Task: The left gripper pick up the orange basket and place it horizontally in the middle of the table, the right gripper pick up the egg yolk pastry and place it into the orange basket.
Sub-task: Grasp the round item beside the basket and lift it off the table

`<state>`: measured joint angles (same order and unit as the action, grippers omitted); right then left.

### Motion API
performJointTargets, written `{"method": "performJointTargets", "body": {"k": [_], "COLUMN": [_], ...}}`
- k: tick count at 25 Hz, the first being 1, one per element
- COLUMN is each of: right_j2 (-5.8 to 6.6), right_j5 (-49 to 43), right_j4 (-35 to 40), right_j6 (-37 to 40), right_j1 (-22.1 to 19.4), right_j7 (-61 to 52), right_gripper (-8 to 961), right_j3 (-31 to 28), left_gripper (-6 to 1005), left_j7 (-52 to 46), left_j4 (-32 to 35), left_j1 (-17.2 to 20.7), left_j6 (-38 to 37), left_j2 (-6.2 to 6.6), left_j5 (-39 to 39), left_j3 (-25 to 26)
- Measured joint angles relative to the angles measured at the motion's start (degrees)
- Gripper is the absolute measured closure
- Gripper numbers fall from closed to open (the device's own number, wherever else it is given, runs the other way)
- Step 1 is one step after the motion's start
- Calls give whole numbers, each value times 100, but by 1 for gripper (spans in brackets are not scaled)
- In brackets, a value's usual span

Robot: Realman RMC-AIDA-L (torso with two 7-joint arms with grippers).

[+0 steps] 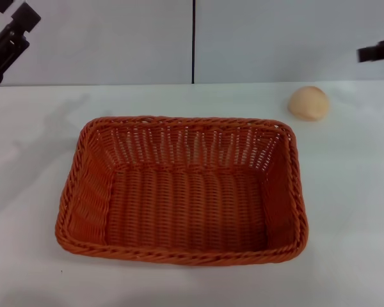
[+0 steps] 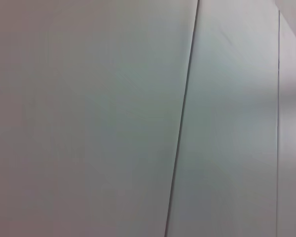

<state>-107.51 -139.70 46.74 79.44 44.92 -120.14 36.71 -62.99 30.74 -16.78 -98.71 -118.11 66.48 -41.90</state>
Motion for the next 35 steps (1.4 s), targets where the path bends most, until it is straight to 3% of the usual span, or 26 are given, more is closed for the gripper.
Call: {"method": "performJointTargets", "body": {"k": [8,14,26,35], "right_j2": [-620,-930,-1000,-955], "right_j5": [-15,-18,-107,-349], "right_j4": [-13,-154,-665,-661], "right_j6": [-1438,-1988,-2417,-2452], "right_j1": [-18,-101,-111,-178], "right_j7": [56,67,74,27], "right_gripper": [465,476,496,512], "right_j3": [1309,1861,2069,1977], "left_gripper": [321,323,324,323], "left_j7": [108,153,214,261], "left_j4": [-176,-363,-539,-710], "left_j1": [-70,-197,-269,-342], "left_j6": [-18,63,98,106], "left_j2": [3,12,5,0], "left_j5": [0,9,7,5], "left_j3": [-3,2,7,-2]}}
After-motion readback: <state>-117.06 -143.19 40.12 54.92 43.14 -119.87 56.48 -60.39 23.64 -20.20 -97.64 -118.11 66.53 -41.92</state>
